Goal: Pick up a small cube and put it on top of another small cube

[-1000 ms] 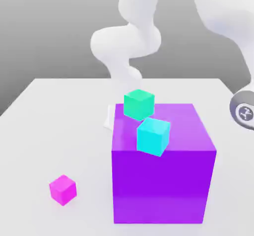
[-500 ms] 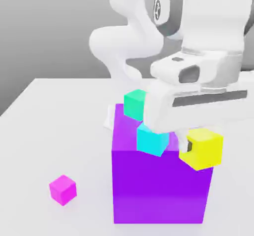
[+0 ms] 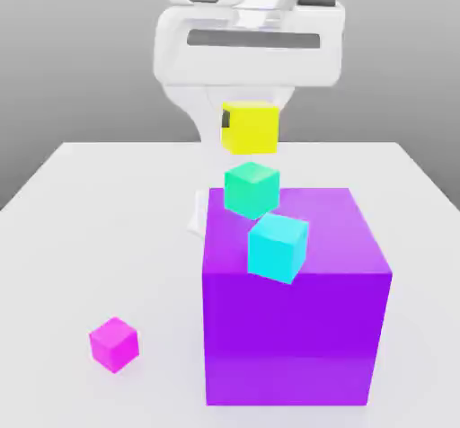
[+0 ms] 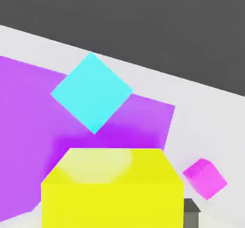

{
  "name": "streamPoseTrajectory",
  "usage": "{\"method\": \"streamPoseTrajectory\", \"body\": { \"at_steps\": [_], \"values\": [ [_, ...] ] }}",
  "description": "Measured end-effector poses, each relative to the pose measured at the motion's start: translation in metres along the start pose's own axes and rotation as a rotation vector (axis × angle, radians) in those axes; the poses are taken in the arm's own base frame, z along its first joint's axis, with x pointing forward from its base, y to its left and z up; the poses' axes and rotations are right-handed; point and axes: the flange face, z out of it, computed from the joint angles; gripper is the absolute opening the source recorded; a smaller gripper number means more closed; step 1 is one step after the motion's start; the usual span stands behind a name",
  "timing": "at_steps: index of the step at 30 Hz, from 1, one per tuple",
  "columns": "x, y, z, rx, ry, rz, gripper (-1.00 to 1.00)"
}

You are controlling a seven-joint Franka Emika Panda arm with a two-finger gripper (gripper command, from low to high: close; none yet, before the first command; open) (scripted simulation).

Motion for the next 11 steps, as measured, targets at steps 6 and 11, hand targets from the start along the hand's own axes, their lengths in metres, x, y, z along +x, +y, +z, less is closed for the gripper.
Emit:
{"method": "streamPoseTrajectory", "body": {
  "at_steps": [6,11],
  "values": [
    [-0.036,0.009,0.029,0.024,-0.038,-0.155,-1.0],
    [-0.039,0.009,0.055,0.025,-0.039,-0.16,1.0]
  ]
}}
